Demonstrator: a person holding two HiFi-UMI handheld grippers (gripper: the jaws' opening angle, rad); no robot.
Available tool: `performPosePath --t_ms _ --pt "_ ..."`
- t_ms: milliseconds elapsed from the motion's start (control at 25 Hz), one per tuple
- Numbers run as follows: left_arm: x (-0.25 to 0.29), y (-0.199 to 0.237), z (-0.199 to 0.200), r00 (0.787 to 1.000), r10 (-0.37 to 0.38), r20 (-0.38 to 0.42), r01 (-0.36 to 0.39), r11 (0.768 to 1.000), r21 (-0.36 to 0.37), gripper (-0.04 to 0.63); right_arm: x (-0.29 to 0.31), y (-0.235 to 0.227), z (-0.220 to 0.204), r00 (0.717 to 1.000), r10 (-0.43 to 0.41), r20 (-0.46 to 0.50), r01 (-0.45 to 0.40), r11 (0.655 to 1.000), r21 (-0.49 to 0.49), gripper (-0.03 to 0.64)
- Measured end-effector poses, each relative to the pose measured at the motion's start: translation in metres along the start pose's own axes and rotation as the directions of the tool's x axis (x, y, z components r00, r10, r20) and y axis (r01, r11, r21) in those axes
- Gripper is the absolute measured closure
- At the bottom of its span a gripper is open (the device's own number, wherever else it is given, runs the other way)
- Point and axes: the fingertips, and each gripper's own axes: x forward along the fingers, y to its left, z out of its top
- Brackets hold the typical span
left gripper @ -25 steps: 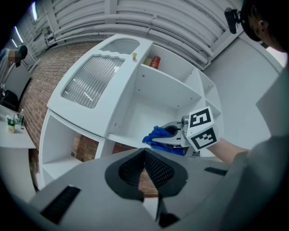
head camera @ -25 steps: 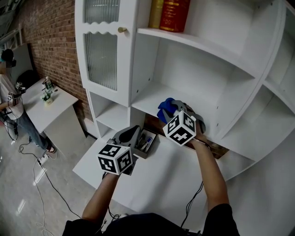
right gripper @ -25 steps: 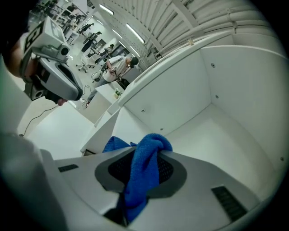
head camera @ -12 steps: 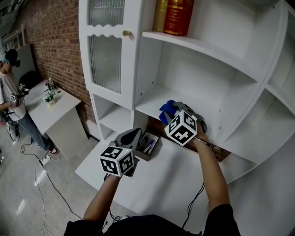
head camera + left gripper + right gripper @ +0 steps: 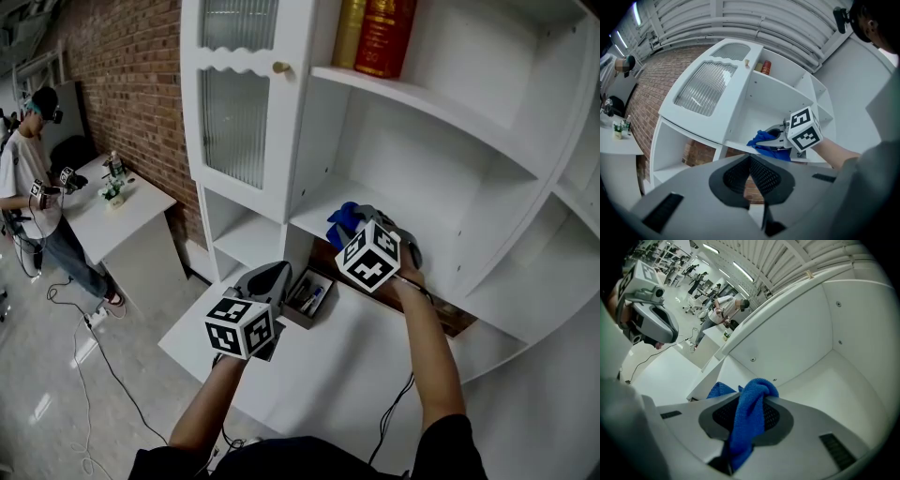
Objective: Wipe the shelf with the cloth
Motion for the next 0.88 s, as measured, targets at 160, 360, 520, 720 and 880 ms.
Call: performPosePath --t_ms 160,360,520,720,880 --pt "-0.006 0.010 0.003 1.000 0.023 0.006 -0.023 1.000 0.002 0.580 0.007 0.002 0.011 1.000 0.003 0.011 -0.002 1.000 -0.007 0.537" --pt "-0.012 0.017 0.004 0.999 0.036 0.005 -0.036 0.999 0.004 0.581 0.014 0.004 0.020 1.000 -0.005 0.015 0.005 1.000 -0.015 0.537" --pt "-0.016 0.026 0.008 0.998 0.055 0.013 -0.055 0.998 0.008 0.580 0.021 0.006 0.030 1.000 0.001 0.023 0.000 1.000 -0.017 0.537" --pt "-0.019 0.034 0.007 0.998 0.068 0.011 -0.068 0.998 0.001 0.580 0.029 0.006 0.041 1.000 -0.001 0.028 0.002 1.000 -0.017 0.537" --pt "-0.023 0.040 0.012 0.997 0.077 0.019 -0.077 0.997 0.003 0.580 0.035 0.007 0.049 0.999 -0.005 0.035 0.006 1.000 -0.012 0.537"
